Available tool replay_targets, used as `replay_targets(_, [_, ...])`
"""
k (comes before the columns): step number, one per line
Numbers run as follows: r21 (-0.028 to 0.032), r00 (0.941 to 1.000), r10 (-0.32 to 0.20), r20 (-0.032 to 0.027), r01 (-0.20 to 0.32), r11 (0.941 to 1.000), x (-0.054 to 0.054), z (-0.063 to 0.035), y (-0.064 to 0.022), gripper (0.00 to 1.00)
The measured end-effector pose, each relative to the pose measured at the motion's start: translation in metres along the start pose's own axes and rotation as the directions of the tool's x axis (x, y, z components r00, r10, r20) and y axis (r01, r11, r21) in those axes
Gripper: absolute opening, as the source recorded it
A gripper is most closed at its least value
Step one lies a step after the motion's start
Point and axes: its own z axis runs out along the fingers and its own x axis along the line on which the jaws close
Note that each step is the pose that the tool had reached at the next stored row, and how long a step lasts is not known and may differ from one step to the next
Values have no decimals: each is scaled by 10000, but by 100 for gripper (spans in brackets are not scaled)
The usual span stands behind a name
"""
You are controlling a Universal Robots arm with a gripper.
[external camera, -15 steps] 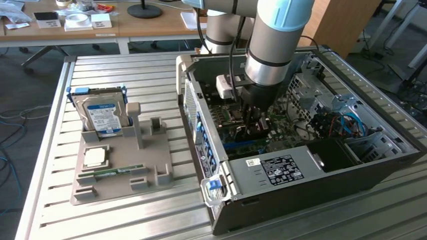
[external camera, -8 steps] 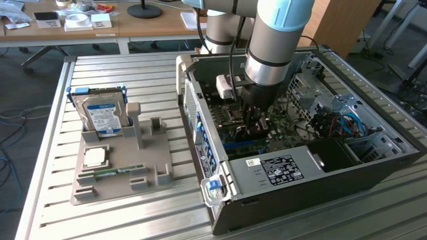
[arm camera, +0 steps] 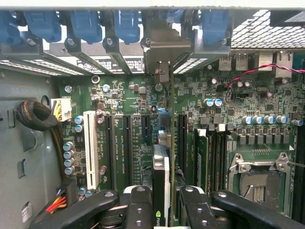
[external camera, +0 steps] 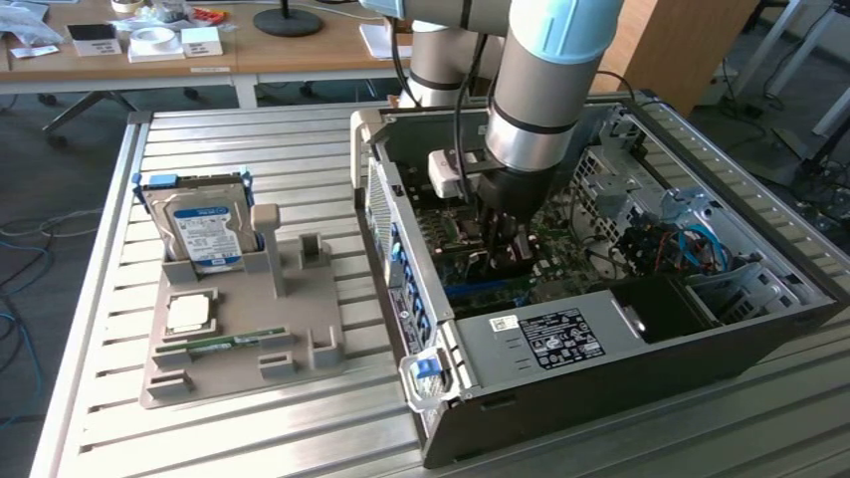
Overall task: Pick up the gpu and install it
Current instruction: 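Insert the gpu into the slot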
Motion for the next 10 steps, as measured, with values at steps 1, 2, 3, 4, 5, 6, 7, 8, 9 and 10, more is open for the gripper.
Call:
replay_targets(1, [-1, 10000, -1, -2, 1, 10000, 0, 10, 0, 27])
replay_targets(2, [-1, 10000, -1, -1, 1, 10000, 0, 19, 0, 27])
replay_targets(3, [-1, 10000, 0, -1, 0, 10000, 1, 29, 1, 27])
replay_targets(4, [-1, 10000, 0, 0, 0, 10000, 1, 40, 1, 27])
replay_targets(5, [-1, 10000, 0, 1, 0, 10000, 1, 49, 1, 27])
replay_targets(6, [-1, 10000, 0, 0, 0, 10000, 1, 52, 2, 27])
replay_targets(7, [-1, 10000, 0, -1, 0, 10000, 1, 52, 2, 27])
replay_targets(8, [-2, 10000, 0, -1, 0, 10000, 1, 52, 2, 27])
replay_targets(9, [-2, 10000, 0, -2, 0, 10000, 1, 52, 2, 27])
replay_targets(10, [-2, 10000, 0, 0, 0, 10000, 1, 54, 2, 27])
